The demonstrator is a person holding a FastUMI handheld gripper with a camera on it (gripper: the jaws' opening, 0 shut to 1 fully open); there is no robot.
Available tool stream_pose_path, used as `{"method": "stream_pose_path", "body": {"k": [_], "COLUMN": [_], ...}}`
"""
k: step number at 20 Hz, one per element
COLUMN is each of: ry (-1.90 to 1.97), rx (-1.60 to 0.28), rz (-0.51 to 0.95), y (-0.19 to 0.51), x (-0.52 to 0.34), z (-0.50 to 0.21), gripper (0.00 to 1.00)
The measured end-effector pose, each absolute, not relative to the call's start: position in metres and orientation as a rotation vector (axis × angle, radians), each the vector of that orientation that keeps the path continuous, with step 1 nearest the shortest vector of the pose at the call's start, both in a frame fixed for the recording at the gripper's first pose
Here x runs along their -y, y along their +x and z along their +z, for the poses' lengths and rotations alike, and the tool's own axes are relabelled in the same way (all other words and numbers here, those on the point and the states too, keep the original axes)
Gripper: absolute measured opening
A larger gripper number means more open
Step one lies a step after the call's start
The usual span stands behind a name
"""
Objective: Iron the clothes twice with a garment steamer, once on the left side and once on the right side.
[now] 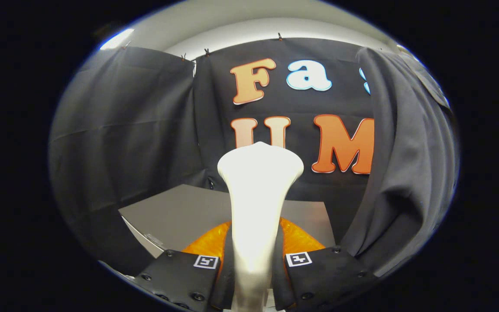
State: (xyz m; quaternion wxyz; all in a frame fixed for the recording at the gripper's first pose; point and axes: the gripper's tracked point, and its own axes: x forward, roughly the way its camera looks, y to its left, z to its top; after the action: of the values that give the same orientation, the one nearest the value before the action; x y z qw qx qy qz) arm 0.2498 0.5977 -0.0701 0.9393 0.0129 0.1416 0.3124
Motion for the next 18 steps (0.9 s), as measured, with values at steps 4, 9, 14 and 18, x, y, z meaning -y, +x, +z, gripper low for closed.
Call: {"method": "stream_pose_path", "body": {"k": [4,9,14,18], "ry": [0.023,0.043,0.035,0.043], "rx": [-0.218,-0.075,0.0,0.035], "rz": [0.682,0.717,0.743,0.736], "y": [0.221,0.176,0.138,0.117], "x": [-0.592,-0.569,-0.541,-0.514], "z": [-0.03,0.026,0.057,0.074], "gripper": [0.42,0.42,0.42,0.42]}}
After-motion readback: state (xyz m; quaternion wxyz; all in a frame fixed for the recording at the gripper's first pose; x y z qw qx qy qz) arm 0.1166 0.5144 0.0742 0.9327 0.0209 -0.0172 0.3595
